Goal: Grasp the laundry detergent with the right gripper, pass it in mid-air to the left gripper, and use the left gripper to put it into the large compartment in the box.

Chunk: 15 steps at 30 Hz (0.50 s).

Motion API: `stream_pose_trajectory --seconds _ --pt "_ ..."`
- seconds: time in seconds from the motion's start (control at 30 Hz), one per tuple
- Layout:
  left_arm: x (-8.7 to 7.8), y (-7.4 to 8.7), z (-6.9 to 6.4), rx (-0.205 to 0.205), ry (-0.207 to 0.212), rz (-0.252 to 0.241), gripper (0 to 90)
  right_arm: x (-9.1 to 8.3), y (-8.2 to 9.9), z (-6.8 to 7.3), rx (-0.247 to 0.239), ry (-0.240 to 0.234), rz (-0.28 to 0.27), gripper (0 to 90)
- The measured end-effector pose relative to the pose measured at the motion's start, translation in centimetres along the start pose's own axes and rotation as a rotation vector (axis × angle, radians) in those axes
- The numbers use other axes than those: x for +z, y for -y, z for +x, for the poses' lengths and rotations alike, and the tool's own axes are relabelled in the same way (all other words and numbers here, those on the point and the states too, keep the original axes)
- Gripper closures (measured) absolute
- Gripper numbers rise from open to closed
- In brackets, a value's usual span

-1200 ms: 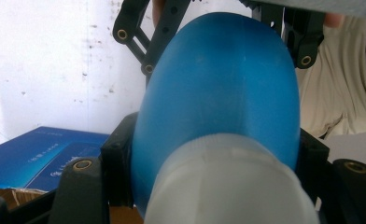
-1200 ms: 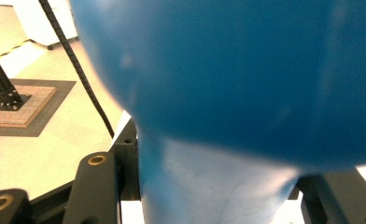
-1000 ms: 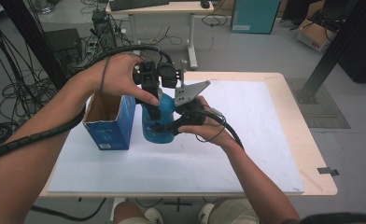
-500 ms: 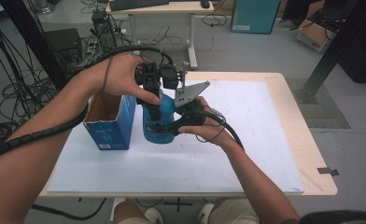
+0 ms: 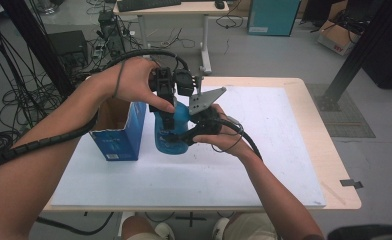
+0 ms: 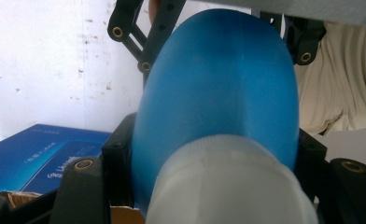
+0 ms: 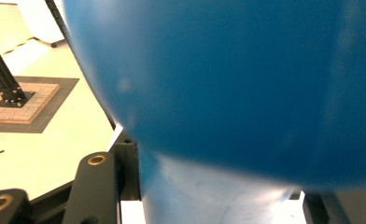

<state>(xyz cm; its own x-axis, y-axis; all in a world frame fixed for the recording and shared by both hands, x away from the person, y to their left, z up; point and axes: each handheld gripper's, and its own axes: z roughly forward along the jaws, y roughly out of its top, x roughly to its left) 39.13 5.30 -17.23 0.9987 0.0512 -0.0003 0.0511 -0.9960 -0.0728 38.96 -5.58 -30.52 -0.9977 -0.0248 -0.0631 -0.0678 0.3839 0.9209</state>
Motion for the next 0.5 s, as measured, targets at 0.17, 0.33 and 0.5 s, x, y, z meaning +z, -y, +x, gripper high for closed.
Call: stream_pose_trajectory --seconds 0.17,0.33,0.5 --pt "0.14 -0.12 0.14 -0.008 0.005 0.0 36.3 -0.02 0.19 -0.18 0.001 -0.004 0.002 42.7" --pt "0.24 -0.11 0.18 -0.018 0.009 -0.006 36.4 0.01 0.35 -0.28 0.004 -0.007 -0.003 42.4" --pt "0.43 -0.07 0.36 -0.023 0.011 -0.009 36.5 0.1 0.5 -0.36 0.004 -0.01 0.0 42.1"
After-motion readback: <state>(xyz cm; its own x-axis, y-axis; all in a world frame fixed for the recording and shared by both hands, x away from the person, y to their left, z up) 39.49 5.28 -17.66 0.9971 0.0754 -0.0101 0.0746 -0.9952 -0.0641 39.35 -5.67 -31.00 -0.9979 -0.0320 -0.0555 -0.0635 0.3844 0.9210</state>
